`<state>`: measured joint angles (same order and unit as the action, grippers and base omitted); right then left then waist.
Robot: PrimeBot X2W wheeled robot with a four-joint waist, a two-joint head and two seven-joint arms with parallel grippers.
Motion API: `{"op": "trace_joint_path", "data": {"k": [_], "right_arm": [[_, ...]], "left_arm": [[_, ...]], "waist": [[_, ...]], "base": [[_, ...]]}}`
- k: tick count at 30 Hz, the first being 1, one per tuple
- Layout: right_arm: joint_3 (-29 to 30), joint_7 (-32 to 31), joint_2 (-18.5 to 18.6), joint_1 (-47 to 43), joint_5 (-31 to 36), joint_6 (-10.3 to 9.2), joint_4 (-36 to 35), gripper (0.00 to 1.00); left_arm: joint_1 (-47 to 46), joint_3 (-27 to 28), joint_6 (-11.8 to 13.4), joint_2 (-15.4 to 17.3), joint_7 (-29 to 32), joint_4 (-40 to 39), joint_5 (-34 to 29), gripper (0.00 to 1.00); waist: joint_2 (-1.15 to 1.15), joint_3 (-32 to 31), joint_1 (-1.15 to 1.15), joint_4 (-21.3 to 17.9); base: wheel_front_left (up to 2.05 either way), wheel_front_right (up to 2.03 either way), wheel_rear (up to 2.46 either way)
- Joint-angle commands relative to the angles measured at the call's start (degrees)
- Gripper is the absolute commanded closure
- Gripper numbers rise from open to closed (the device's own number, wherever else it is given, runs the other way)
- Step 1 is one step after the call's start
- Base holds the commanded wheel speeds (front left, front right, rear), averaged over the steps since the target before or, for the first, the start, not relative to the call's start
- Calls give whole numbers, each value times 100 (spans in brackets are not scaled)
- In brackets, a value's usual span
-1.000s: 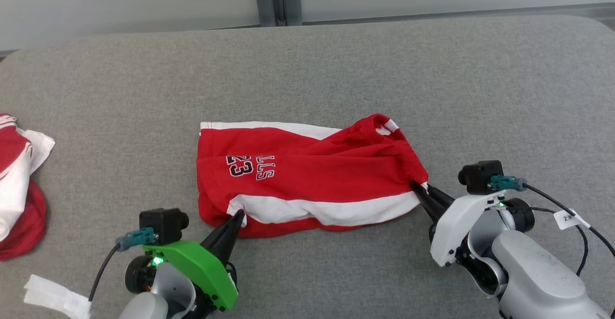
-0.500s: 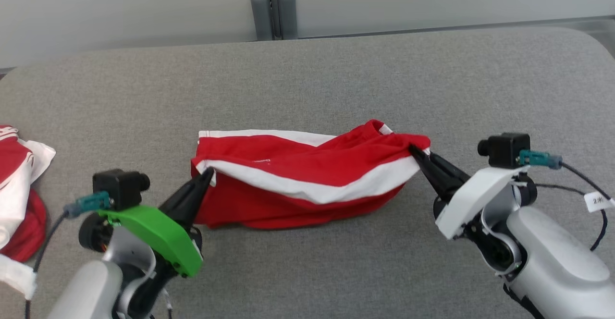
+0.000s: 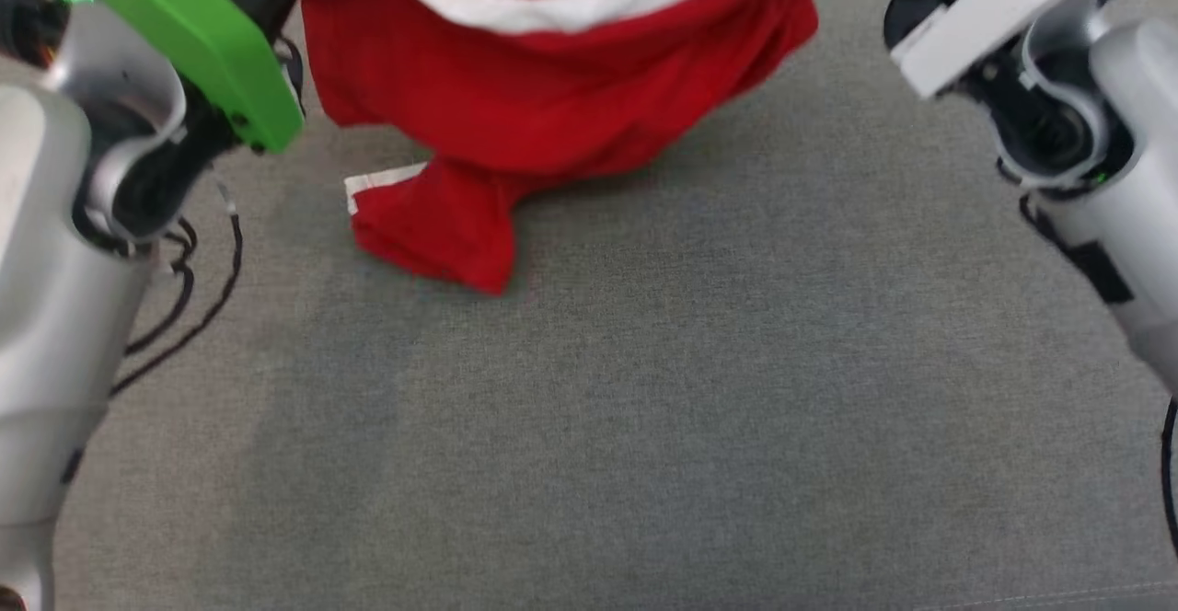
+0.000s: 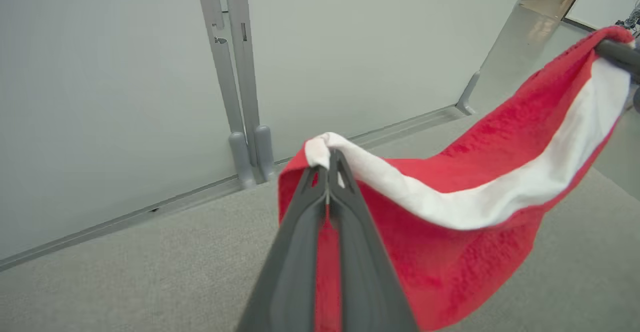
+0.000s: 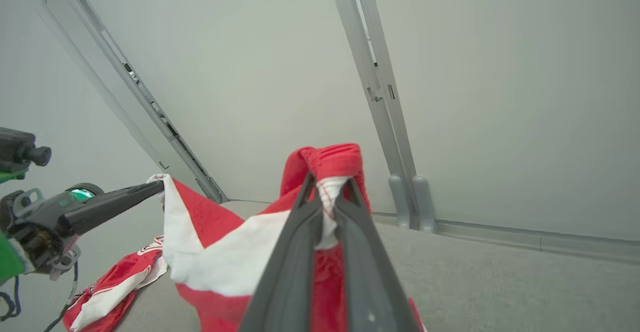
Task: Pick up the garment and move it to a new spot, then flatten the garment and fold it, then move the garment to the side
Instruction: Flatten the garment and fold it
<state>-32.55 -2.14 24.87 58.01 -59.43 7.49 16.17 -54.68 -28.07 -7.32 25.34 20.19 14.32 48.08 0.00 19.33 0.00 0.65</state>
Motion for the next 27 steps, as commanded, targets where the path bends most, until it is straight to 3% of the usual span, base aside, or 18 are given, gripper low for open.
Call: {"op": "trace_joint_path", "data": {"k": [1, 8, 14, 20, 27], "right_arm": [[0, 59, 74, 333, -11, 0, 96, 100], [14, 315, 21, 2170, -180, 0, 703, 100], [20, 762, -46, 3182, -304, 0, 1183, 100], [-209, 1188, -88, 3426, -522, 1, 1443, 100], [-1055, 940, 137, 2661, -893, 0, 1417, 100]], "left_arm": [[-410, -96, -23, 70, -27, 132, 97, 100], [-2503, -470, -22, 128, -441, 959, 516, 100], [-3746, -725, -23, 123, -874, 1600, 776, 100], [-4330, -1221, -23, 182, -1250, 1931, 1094, 100], [-3696, -2161, -23, 531, -1346, 1764, 1730, 100]], "waist": [[0, 772, 0, -66], [0, 1294, 0, -140], [0, 1530, 0, -234], [0, 1548, 0, -314], [0, 1022, 0, -327]], "base": [[0, 0, 0], [0, 0, 0], [0, 0, 0], [0, 0, 0], [0, 0, 0]]}}
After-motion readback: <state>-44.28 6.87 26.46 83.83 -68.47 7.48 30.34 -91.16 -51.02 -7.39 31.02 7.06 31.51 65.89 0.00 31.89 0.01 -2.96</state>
